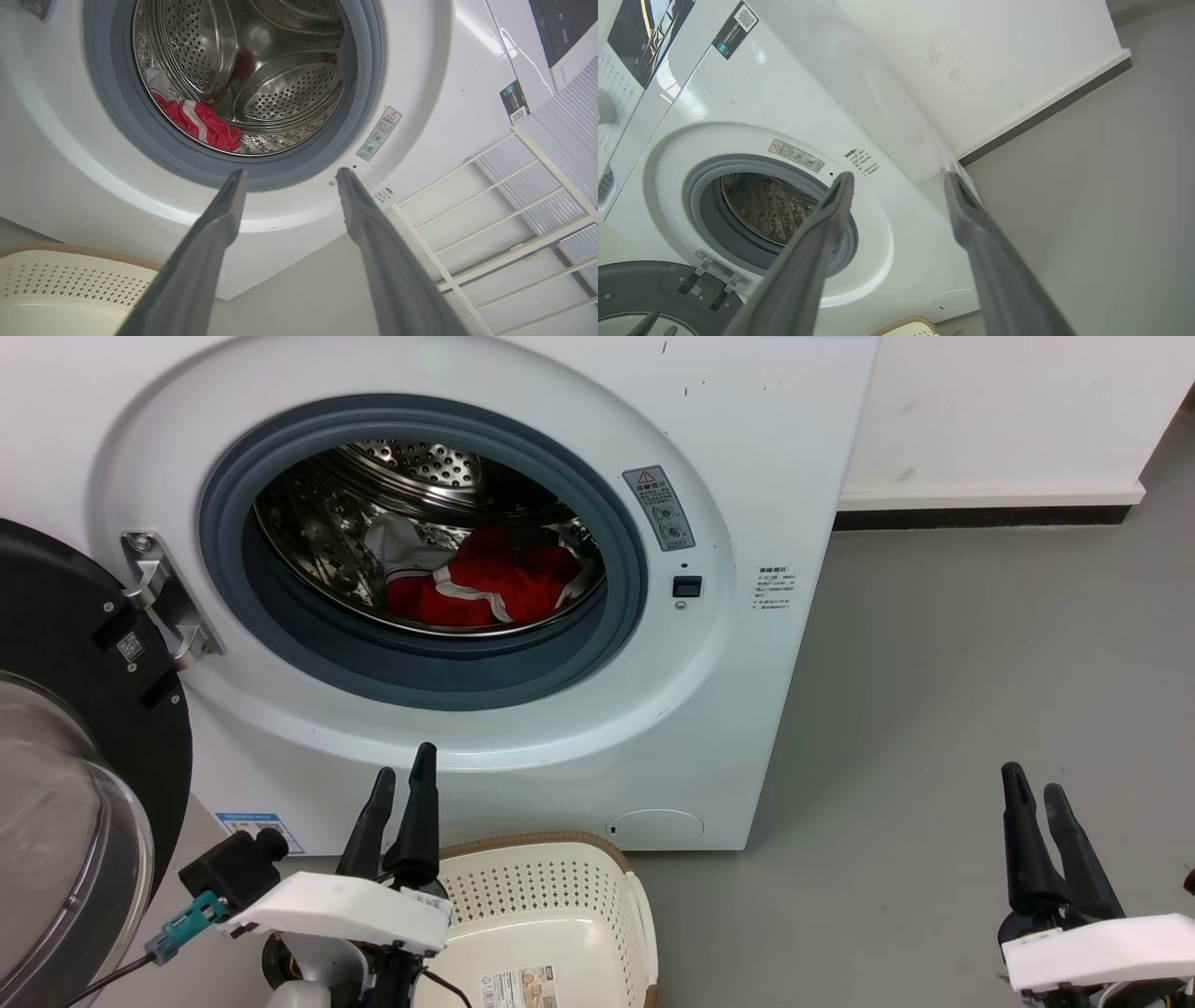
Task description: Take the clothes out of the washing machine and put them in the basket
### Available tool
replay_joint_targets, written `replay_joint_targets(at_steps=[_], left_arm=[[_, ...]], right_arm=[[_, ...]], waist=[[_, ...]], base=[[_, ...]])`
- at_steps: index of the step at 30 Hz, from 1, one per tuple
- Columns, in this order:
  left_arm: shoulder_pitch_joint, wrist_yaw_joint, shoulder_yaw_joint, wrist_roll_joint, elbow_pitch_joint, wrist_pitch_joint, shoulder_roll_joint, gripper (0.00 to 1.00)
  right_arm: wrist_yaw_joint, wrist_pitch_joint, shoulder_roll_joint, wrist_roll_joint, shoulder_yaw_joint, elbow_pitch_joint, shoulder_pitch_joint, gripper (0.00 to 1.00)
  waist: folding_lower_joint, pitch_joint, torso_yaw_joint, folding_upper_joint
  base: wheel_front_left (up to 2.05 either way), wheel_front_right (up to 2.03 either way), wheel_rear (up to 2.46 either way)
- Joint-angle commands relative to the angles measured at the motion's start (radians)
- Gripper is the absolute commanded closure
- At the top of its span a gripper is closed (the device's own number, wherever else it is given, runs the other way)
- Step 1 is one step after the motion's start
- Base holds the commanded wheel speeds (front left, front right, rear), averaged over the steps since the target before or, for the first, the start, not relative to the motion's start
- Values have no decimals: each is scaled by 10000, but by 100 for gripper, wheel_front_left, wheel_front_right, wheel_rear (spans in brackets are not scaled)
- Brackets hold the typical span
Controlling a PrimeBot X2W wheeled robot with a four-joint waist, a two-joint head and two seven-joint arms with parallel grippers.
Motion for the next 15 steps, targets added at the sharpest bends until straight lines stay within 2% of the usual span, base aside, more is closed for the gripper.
replay_joint_targets(at_steps=[1,15], left_arm=[[-50,68,-106,430,-167,-123,28,0],[-7,327,-503,2322,-236,-506,30,0]], right_arm=[[3,-25,-40,-448,18,-276,75,0],[2,16,-41,-2327,195,-973,396,0]], waist=[[0,-4,9,0],[0,-6,74,0]], base=[[0,0,0],[0,0,0]])
